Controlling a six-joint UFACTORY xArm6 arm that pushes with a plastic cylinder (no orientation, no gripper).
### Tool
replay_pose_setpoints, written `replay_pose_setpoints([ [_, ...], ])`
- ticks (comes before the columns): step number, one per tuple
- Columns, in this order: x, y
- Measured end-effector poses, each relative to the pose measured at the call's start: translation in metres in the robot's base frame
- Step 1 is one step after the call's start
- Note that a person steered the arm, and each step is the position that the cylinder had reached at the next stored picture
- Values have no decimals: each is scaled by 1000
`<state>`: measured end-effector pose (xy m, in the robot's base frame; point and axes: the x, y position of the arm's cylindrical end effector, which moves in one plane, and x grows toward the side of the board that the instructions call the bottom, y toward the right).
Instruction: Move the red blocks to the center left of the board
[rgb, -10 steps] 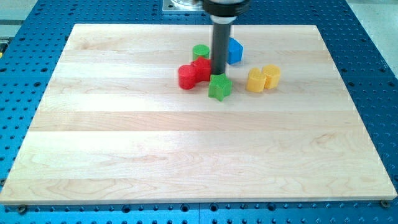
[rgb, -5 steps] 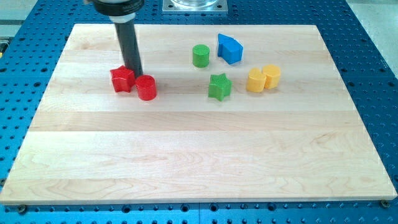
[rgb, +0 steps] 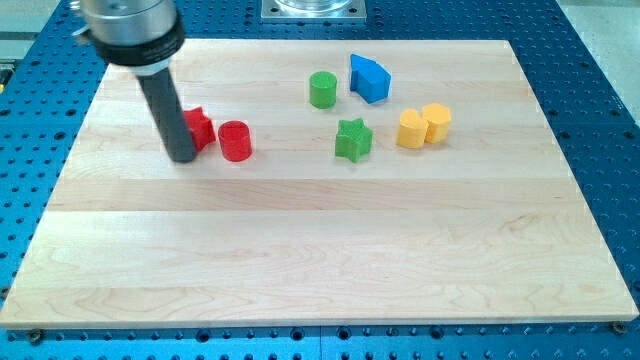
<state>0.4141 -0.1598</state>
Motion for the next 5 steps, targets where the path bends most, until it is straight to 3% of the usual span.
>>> replay_pose_setpoints([
  [2, 16, -1],
  [3, 82, 3],
  [4, 111, 77],
  [5, 59, 139],
])
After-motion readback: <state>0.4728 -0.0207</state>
